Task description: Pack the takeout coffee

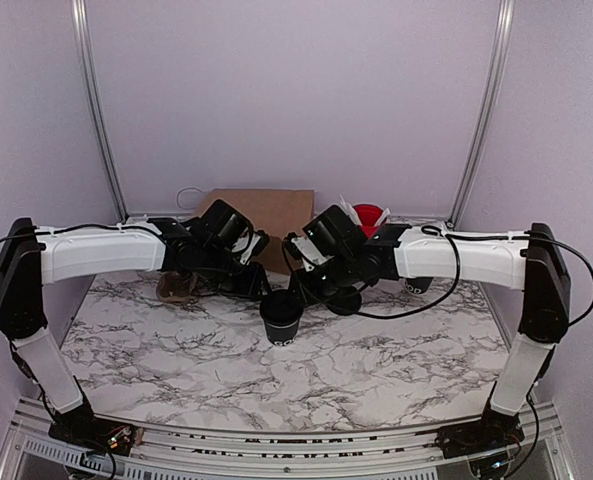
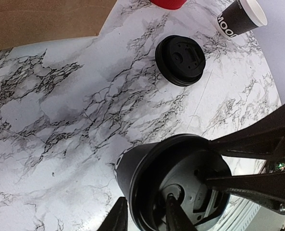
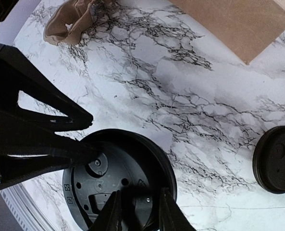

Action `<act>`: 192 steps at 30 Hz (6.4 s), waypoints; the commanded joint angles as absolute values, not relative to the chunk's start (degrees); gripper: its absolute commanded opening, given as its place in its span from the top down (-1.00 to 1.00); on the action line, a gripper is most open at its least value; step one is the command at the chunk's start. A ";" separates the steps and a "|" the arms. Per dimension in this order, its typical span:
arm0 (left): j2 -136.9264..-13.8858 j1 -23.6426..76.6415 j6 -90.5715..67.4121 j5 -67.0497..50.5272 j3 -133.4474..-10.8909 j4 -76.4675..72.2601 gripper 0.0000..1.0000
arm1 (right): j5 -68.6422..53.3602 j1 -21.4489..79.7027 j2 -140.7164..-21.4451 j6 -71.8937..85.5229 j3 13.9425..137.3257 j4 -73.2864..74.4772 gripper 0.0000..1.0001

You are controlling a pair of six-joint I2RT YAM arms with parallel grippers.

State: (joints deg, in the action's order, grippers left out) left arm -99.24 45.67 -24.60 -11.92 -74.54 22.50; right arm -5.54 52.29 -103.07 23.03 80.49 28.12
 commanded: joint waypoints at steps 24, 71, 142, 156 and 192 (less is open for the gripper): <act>-92.56 40.79 -31.87 -21.97 -64.97 17.36 0.43 | -11.88 44.96 -94.51 34.32 68.96 16.80 0.44; -95.36 42.10 -34.28 -23.57 -62.37 12.98 0.49 | -15.93 46.36 -98.00 34.98 65.57 13.40 0.47; -102.43 42.63 -27.37 -16.79 -71.02 20.70 0.72 | -5.92 52.47 -97.24 36.81 67.44 15.04 0.57; -104.59 42.54 -25.52 -16.04 -77.54 23.40 0.70 | -2.25 52.60 -95.06 38.39 67.96 16.91 0.57; -94.48 40.85 -28.49 -19.31 -69.92 22.56 0.60 | -0.74 52.73 -95.24 32.39 72.74 17.91 0.54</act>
State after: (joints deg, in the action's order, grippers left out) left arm -96.71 40.40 -26.72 -17.04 -71.68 23.77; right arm 0.01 52.25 -93.62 36.23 67.51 17.21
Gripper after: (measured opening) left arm 0.200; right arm 0.223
